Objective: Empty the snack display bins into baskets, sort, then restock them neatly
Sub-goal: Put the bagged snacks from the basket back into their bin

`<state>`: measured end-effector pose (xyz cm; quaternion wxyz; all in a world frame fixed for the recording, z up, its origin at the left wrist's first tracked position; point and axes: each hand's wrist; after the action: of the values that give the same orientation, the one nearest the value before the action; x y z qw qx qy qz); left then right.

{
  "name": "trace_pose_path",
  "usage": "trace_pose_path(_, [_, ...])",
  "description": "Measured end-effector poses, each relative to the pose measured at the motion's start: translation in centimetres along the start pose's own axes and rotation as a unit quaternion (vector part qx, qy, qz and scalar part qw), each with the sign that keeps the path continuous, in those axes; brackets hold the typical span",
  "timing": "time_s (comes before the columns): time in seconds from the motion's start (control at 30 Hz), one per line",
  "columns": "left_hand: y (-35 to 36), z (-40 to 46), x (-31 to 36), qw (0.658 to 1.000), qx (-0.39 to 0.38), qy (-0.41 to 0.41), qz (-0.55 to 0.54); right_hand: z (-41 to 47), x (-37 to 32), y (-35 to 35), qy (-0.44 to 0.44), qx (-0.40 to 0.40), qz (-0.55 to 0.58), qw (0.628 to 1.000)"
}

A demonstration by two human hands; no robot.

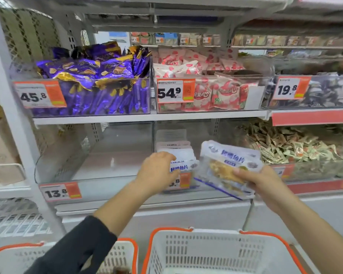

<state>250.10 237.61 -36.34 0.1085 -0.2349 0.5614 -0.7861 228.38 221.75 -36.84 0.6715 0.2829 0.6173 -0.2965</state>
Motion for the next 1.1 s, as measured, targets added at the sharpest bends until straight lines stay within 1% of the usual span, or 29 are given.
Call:
trace_pose_path(0.03, [0.5,1.4,-0.7,0.996,-0.012,0.033,0.079,1.0,-0.4,-0.6,-0.011,0.009,-0.002,1.0])
trace_pose_path(0.07, [1.0,2.8,-1.3,0.989,-0.036,0.06,0.134,1.9,-1.0,-1.0,-0.017,0.012,-0.006,1.0])
trace_pose_path(0.13, [1.8,4.8,-1.7,0.97,-0.09,0.093,0.207,3.5,-1.7,-1.4,-0.027,-0.004,-0.022,0.999])
trace_pose_path(0.17, [1.9,5.7,-1.8,0.962,-0.112,0.103,0.225,4.0,-2.1,-1.3,-0.035,-0.023,-0.037,0.998])
trace_pose_path(0.27, [1.9,8.0,-2.1,0.95,-0.149,0.143,0.235,5.4,-3.1,-0.3,-0.058,-0.057,-0.091,0.993])
trace_pose_path(0.33, [1.6,9.3,-2.5,0.946,-0.169,0.155,0.23,7.2,-2.3,-0.7,-0.079,-0.089,-0.116,0.986])
trace_pose_path(0.5, [1.5,11.1,-2.9,0.919,-0.226,0.179,0.267,9.9,-1.0,-0.8,-0.079,-0.141,-0.13,0.978])
trace_pose_path(0.57, [2.1,11.4,-2.9,0.907,-0.228,0.196,0.294,10.3,-1.3,-0.2,-0.087,-0.146,-0.114,0.979])
trace_pose_path(0.6, [2.4,11.6,-3.0,0.907,-0.223,0.204,0.293,10.5,-1.3,0.0,-0.084,-0.147,-0.108,0.98])
trace_pose_path(0.77, [2.6,12.0,-3.8,0.93,-0.214,0.189,0.231,13.3,0.7,-0.5,-0.085,-0.192,-0.117,0.971])
trace_pose_path(0.9, [2.9,12.6,-4.1,0.939,-0.19,0.183,0.223,14.8,1.8,-0.5,-0.036,-0.227,-0.109,0.967])
trace_pose_path(0.93, [2.9,12.6,-4.1,0.939,-0.188,0.181,0.222,15.2,2.2,-0.5,-0.036,-0.233,-0.116,0.965])
trace_pose_path(1.03, [3.1,12.5,-4.1,0.939,-0.181,0.186,0.225,14.7,2.6,0.4,-0.045,-0.224,-0.176,0.958])
trace_pose_path(1.1, [3.1,12.1,-4.1,0.939,-0.176,0.192,0.223,14.2,3.0,1.6,-0.052,-0.238,-0.267,0.933])
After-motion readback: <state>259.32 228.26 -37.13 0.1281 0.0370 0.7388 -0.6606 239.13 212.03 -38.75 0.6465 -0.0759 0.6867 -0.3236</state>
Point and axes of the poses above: each hand's wrist, its own z-axis towards the middle knuckle, its own y-axis out of the palm, x = y × z, and after that the axes turned 1 degree about -y, right-handed
